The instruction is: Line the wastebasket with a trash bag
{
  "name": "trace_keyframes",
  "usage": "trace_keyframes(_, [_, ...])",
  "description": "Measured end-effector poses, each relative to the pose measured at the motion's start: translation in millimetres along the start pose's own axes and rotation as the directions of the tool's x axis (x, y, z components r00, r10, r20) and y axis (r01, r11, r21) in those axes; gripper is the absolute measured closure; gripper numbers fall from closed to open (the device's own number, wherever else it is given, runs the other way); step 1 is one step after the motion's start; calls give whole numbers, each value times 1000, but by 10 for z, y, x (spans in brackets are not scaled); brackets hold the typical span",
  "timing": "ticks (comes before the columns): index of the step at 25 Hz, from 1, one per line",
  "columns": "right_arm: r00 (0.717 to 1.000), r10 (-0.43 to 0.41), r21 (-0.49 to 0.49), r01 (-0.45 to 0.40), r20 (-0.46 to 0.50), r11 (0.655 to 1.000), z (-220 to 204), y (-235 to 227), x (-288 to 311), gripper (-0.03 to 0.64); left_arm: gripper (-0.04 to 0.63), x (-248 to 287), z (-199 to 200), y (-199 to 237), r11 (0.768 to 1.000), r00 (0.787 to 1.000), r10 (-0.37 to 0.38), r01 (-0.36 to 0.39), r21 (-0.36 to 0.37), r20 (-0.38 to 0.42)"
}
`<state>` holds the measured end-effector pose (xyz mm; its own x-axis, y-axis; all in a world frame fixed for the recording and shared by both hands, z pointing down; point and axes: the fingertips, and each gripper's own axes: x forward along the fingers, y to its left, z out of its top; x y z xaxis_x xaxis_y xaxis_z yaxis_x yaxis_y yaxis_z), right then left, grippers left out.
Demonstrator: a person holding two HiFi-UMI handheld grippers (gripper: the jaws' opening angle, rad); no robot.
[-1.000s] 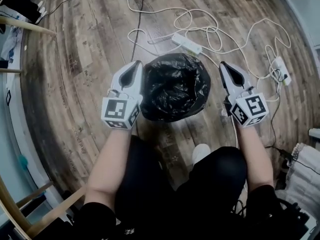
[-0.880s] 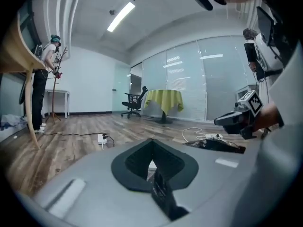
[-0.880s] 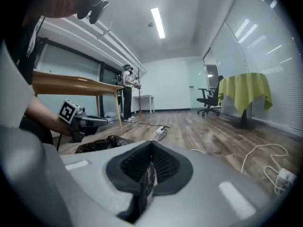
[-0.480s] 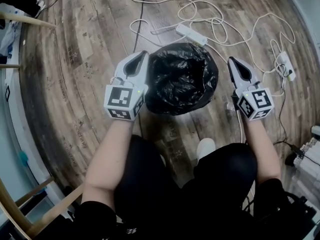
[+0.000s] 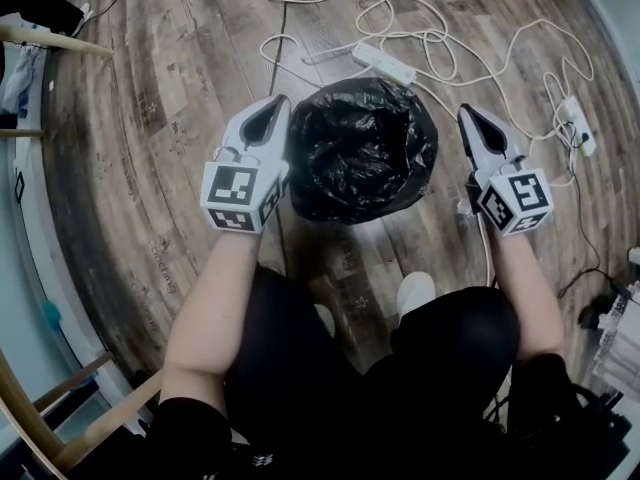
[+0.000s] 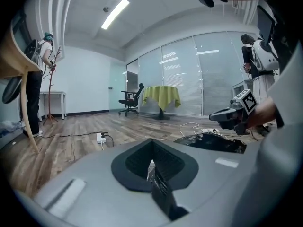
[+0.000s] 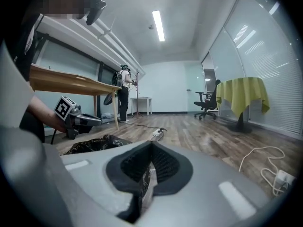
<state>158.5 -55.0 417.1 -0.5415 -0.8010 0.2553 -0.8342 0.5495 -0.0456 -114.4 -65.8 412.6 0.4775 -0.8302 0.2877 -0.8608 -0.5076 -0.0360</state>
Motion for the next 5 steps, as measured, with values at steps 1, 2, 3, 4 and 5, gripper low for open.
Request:
trace_keyframes(1, [1000,1,-2,-1,3,1000,5,-18,-2,615,589,-3,-13,2,1000,1000,0,0,1,-7])
trace_keyframes(2, [1000,0,-3,0,5,1000,6,-47,-7,615,589,-9,-31,10,1000,1000,2,-2,-2,-15])
trace_keyframes(3, [1000,-3,-1,3,6,1000,3,-84,-14,615,589,-18,-54,22,1000,1000,5,-5,-7,-23])
trace_keyframes(4, [1000,-8,2,8,7,1000,-2,-124,-23,615,589,-29,-79,37,1000,1000,9,-9,-13,-30])
trace_keyframes(5, [1000,-13,6,13,9,1000,-8,-166,-33,615,589,-40,-104,53,1000,999,12,-13,-19,-36])
